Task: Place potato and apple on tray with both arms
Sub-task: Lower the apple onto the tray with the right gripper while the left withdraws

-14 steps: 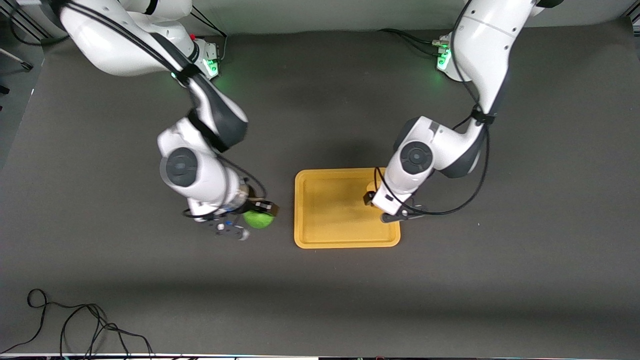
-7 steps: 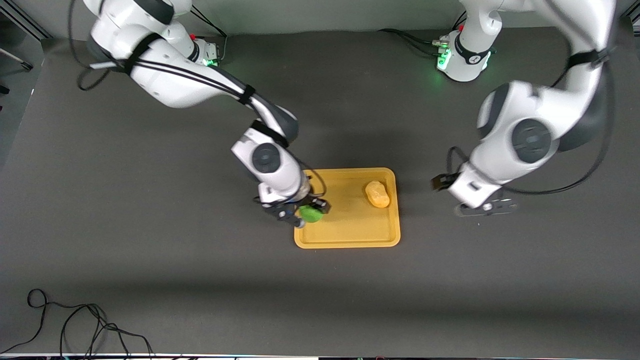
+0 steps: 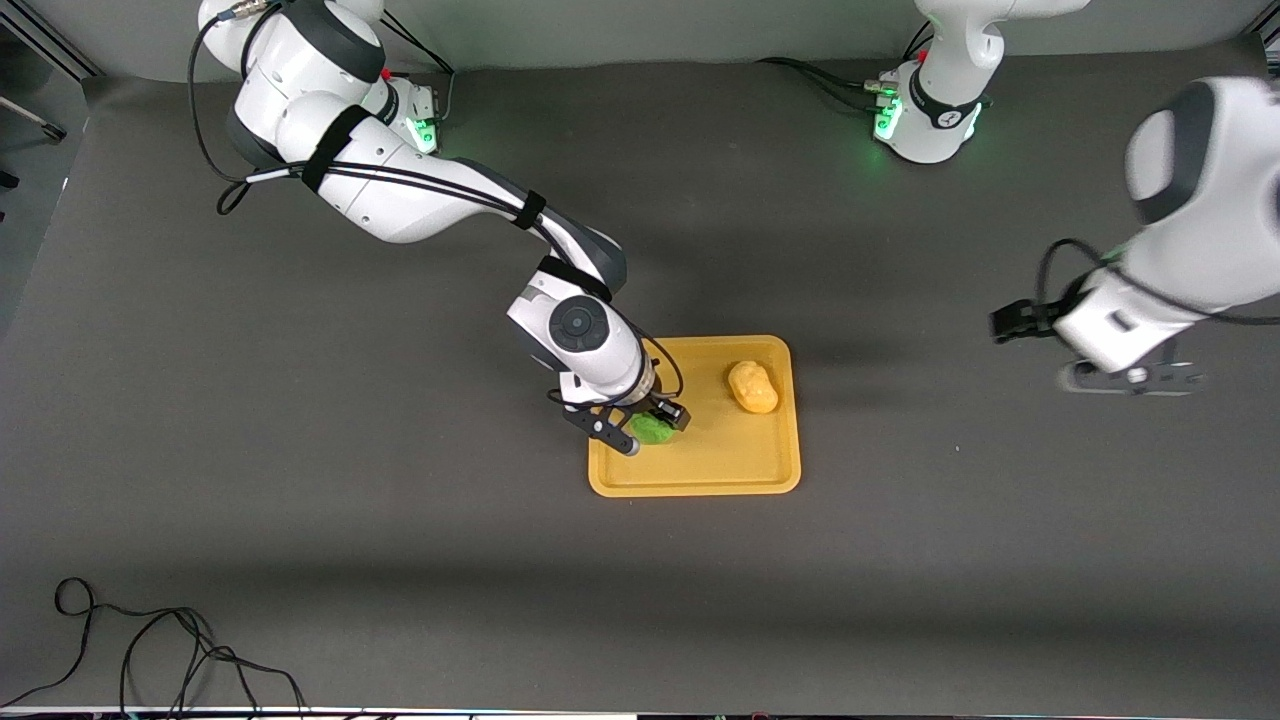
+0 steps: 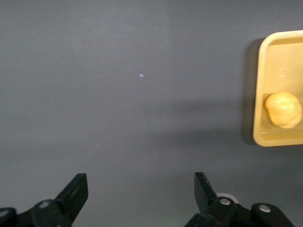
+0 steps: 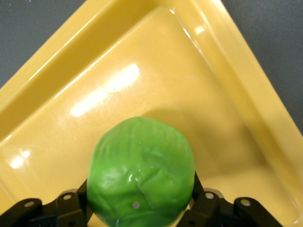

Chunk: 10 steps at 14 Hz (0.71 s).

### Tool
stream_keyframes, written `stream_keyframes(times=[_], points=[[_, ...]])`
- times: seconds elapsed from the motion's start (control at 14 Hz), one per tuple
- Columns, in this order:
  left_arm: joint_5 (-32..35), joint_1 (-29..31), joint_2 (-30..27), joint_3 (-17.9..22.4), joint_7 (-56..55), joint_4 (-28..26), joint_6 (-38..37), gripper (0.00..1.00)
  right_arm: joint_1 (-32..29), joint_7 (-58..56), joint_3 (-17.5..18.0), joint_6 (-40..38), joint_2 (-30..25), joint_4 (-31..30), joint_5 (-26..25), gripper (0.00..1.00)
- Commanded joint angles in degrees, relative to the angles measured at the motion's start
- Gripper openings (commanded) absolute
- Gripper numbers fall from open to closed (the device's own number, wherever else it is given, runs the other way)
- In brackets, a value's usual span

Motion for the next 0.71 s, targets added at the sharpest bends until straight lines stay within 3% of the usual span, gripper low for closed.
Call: stream_keyframes(times=[0.0, 0.21, 0.43, 0.57, 0.64], points=[[0.4, 4.2, -4.2, -0.6, 7.0, -2.0, -0.9, 1.0, 0.5, 1.8, 0.4, -1.0, 0.6, 1.4, -1.8, 1.0], [0.5, 5.0, -5.0, -0.5, 7.6, -1.2, -0.7, 1.0, -0.2, 1.5, 0.8, -6.2, -1.3, 2.0, -1.3, 1.0], [0.2, 5.8, -5.3, -0.7, 7.6, 0.6, -0.8, 1.0, -4.2, -4.1, 3.0, -16.2, -8.6, 1.6, -0.9, 1.0], [0.3, 5.9, -5.0, -0.7, 8.2, 2.1, -1.4, 1.0, -11.3, -18.3, 7.4, -26.7, -12.9, 1.7, 4.0, 1.0], [0.1, 6.2, -4.7, -0.6, 9.6, 2.8, -1.8, 1.0, -14.1, -23.6, 7.6, -30.0, -15.8, 1.7, 8.5, 1.0]])
